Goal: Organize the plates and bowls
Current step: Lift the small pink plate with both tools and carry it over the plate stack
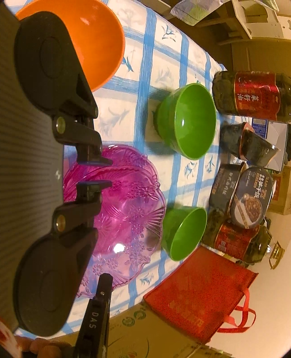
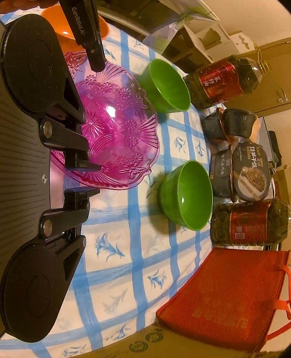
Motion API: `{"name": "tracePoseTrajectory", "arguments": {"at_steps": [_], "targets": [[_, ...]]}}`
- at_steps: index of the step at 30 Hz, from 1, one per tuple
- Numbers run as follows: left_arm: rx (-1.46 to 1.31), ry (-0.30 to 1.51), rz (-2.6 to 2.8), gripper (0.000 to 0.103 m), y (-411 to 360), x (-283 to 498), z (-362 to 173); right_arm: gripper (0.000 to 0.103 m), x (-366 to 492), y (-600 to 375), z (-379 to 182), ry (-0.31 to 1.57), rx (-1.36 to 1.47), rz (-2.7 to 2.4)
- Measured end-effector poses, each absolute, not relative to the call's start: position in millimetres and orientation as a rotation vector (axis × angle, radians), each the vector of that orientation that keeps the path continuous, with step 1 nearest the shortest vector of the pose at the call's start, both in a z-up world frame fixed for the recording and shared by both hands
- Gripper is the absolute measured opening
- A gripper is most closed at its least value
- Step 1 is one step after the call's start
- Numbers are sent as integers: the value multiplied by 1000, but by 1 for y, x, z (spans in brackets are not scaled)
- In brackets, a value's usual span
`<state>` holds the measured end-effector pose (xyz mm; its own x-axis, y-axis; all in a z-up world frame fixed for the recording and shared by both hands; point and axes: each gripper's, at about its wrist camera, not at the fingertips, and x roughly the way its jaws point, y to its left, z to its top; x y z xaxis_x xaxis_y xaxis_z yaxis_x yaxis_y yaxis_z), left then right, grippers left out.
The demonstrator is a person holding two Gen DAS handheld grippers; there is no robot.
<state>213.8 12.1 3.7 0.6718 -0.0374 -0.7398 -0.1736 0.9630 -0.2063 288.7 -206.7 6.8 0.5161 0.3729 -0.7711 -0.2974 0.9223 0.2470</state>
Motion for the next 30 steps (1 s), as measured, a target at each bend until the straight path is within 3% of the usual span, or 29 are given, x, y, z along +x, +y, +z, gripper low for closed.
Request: {"name": "tracePoseTrajectory", "arguments": {"at_steps": [30], "targets": [[-271,879,120,10,26,244,-30,14,321,-182,-26,964,26,422]]}}
